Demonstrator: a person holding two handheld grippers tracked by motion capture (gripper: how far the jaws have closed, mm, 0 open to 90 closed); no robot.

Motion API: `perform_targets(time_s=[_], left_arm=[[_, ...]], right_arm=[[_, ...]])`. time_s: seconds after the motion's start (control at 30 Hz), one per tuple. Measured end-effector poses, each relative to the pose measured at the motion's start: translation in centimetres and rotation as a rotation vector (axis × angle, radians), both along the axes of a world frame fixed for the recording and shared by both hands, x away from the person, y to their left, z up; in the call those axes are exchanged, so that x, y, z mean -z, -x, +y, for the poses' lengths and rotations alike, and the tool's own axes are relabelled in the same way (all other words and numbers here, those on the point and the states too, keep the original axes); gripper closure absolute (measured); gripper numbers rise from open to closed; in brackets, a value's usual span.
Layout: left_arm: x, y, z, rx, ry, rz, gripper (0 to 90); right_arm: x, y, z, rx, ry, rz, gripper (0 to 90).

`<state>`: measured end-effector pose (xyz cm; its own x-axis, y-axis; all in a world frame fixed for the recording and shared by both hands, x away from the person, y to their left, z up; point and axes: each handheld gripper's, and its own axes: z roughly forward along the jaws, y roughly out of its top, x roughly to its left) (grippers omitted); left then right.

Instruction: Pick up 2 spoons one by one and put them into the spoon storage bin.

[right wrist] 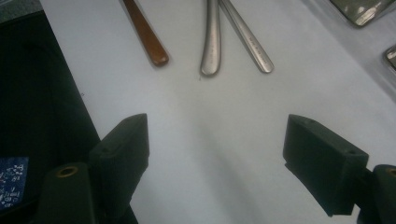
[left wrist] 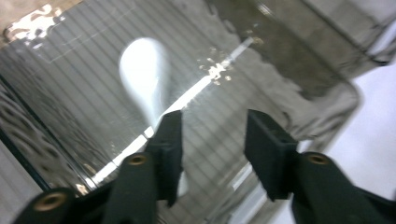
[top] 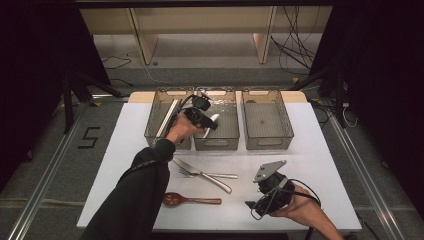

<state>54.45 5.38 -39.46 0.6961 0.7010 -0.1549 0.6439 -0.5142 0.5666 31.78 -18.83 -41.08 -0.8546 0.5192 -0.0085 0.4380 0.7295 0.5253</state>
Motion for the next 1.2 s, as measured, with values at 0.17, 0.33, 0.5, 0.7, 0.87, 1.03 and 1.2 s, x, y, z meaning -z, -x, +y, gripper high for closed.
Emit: perform_targets(time_s=[0.17,0.33,0.5,0.7,0.87,1.03,1.2], left_arm=[[-1.4,1.7,0.7,0.062,0.014,-0.007,37.9],[-2.5,3.9,1.8,0.109,0.030,-0.037,31.4],[-2.9,6.4,2.7,0.151,0.042,-0.055,28.0],[-2.5,9.0,3.9,0.182,0.064,-0.083,26.5],[-2.4,10.4,4.3,0.202,0.032,-0.099,24.3],[-2.0,11.8,4.2,0.230,0.007,-0.098,22.9],[-1.4,12.9,4.3,0.252,-0.012,-0.087,20.5]], right_arm=[[0.0,0.0,0.0,-0.006,0.000,-0.003,23.6],[0.0,0.0,0.0,0.004,0.001,0.001,23.6],[0.1,0.0,0.1,0.004,0.001,0.001,23.6],[0.1,0.0,0.1,0.000,0.004,0.002,23.6],[0.0,0.0,0.1,-0.002,0.003,0.002,23.6],[0.0,0.1,0.2,0.006,0.001,0.000,23.6],[0.0,0.1,0.1,0.008,-0.001,0.001,23.6]])
